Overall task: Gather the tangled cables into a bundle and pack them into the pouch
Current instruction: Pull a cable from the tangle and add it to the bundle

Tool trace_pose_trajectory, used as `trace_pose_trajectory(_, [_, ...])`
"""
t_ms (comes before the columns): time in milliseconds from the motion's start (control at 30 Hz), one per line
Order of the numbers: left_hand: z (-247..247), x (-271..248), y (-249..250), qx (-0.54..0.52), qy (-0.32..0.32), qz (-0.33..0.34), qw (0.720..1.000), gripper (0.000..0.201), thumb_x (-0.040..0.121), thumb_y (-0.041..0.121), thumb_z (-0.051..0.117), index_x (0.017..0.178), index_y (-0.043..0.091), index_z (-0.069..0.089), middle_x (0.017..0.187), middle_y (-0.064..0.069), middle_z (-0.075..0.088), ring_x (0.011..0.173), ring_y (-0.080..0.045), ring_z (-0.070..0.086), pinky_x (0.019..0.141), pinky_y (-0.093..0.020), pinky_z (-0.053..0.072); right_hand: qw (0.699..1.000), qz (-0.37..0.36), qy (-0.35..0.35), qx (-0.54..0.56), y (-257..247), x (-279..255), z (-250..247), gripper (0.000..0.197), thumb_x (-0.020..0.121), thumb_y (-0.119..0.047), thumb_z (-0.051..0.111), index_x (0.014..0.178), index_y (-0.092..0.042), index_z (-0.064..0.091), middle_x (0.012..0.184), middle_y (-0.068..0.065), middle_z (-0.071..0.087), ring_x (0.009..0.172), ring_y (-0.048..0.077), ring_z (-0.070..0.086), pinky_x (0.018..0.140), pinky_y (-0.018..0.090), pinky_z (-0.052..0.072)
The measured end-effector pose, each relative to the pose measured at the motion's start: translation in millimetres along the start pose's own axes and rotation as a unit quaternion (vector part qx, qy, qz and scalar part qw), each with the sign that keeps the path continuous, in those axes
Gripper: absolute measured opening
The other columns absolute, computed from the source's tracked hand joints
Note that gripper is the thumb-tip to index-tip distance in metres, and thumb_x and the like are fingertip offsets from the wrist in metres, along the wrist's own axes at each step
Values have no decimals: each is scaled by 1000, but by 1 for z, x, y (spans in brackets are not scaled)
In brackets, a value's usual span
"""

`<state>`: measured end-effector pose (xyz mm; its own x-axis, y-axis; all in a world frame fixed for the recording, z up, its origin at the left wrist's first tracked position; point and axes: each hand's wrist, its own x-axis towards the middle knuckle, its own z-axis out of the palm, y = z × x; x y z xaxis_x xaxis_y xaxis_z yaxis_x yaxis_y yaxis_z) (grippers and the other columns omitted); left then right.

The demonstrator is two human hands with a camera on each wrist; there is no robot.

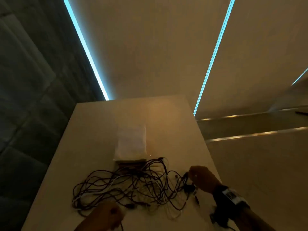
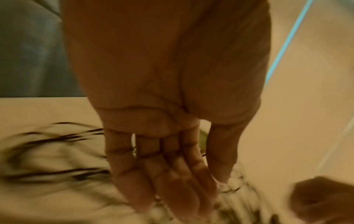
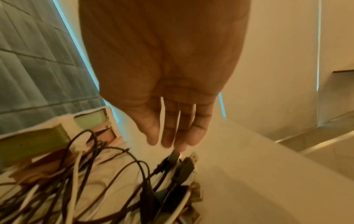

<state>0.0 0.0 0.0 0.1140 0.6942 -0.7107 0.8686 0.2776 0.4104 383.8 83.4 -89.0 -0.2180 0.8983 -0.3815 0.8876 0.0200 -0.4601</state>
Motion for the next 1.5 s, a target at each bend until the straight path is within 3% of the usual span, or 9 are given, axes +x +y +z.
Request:
trace_pose_trajectory(100, [5, 21, 40, -91, 23, 66, 993, 20, 91, 29, 61, 83, 12, 66, 73, -2, 70, 61, -1, 62, 64, -22, 51, 998, 46, -34, -18, -7, 16, 5, 26, 85, -12, 54, 109, -18, 59, 116, 5, 51, 111, 31, 53, 94, 40, 48])
trace_pose_trajectory(367, [26, 42, 89, -106, 81, 154, 979, 19, 89, 28, 63, 85, 10, 65, 81, -8, 69, 63, -4, 57, 62, -19, 47, 995, -6, -11, -95, 9, 21, 13, 15, 91, -25, 51, 104, -21, 57, 113, 3, 47, 87, 27, 55, 66, 35, 44])
trace_pose_trajectory(533, [32, 46, 111, -102, 99, 193, 971, 17, 89, 30, 63, 83, 14, 62, 80, -4, 65, 69, -9, 57, 66, -23, 46, 988, -25, -48, -144, 5, 23, -2, 18, 86, -26, 54, 103, -19, 57, 113, 3, 51, 105, 27, 48, 83, 37, 41])
trace_pose_trajectory(733, [21, 56, 143, -170, 226, 242, 928, 8, 89, 26, 64, 96, 23, 67, 95, 6, 65, 88, -3, 61, 80, -21, 50, 991, -112, 15, 73, -37, 19, -62, 9, 80, -20, 74, 83, -18, 65, 83, -3, 66, 79, 14, 62, 72, 23, 48])
trace_pose_trajectory(900, [14, 65, 171, -130, 225, 257, 931, 24, 95, 32, 55, 109, 18, 69, 102, -1, 64, 92, -13, 62, 82, -31, 50, 926, -190, 55, 323, -100, -1, -100, 8, 81, -8, 73, 89, -11, 70, 87, 1, 70, 83, 13, 67, 78, 25, 56])
trace_pose_trajectory(1100, [-5, 55, 173, -269, 348, 251, 862, 22, 97, 32, 52, 87, 18, 66, 86, -2, 63, 82, -18, 60, 68, -23, 46, 838, -157, 1, 522, -131, -15, -71, 36, 91, -35, 59, 114, -7, 60, 101, 14, 70, 92, 29, 68, 85, 43, 55])
trace_pose_trajectory(1233, [-24, 37, 171, -460, 306, 263, 791, 37, 102, 29, 40, 76, 12, 58, 84, -4, 70, 85, -21, 66, 79, -35, 53, 803, -178, -35, 568, -147, -20, -48, 40, 96, -27, 51, 86, 11, 58, 59, 9, 51, 53, 15, 49, 57, 28, 43])
trace_pose_trajectory(1333, [-32, 20, 171, -607, 223, 290, 706, 38, 104, 25, 33, 74, 6, 47, 54, -4, 46, 53, -23, 46, 53, -32, 44, 825, -202, -1, 528, -158, -18, -50, 38, 95, -24, 55, 76, 9, 56, 59, 4, 45, 51, 5, 39, 55, 23, 32])
trace_pose_trajectory(1500, [-45, 4, 162, -658, 237, 298, 650, 38, 104, 25, 33, 70, 10, 44, 52, 3, 27, 44, -10, 18, 45, -28, 14, 879, -237, -8, 413, -166, 0, -37, 30, 100, -10, 47, 73, -11, 59, 58, -17, 54, 56, -5, 46, 61, 9, 35])
